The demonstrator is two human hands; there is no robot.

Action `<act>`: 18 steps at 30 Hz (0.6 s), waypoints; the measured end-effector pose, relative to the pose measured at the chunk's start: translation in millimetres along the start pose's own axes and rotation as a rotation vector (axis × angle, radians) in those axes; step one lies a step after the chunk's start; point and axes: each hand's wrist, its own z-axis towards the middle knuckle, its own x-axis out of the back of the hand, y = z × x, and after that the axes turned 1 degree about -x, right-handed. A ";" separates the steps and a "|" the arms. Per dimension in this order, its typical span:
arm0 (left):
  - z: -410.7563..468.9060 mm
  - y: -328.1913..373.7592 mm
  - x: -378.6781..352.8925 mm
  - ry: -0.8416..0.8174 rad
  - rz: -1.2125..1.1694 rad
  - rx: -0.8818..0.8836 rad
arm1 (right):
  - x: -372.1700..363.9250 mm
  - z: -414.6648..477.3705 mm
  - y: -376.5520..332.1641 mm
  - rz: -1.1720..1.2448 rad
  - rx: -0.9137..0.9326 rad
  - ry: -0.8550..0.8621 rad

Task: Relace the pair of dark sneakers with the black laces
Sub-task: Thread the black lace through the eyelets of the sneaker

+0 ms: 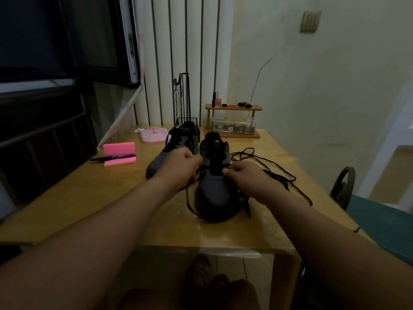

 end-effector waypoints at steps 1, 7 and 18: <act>0.1 -7.2 -4.4 -0.091 0.181 0.037 | 1.5 -1.4 -0.5 0.010 0.010 0.008; 1.5 -18.8 -19.3 -0.236 0.464 0.012 | 31.0 -9.7 -12.2 0.674 -0.018 0.046; 4.5 -11.3 -16.0 -0.023 0.242 -0.077 | 9.5 -4.0 -3.1 -0.064 -0.021 -0.084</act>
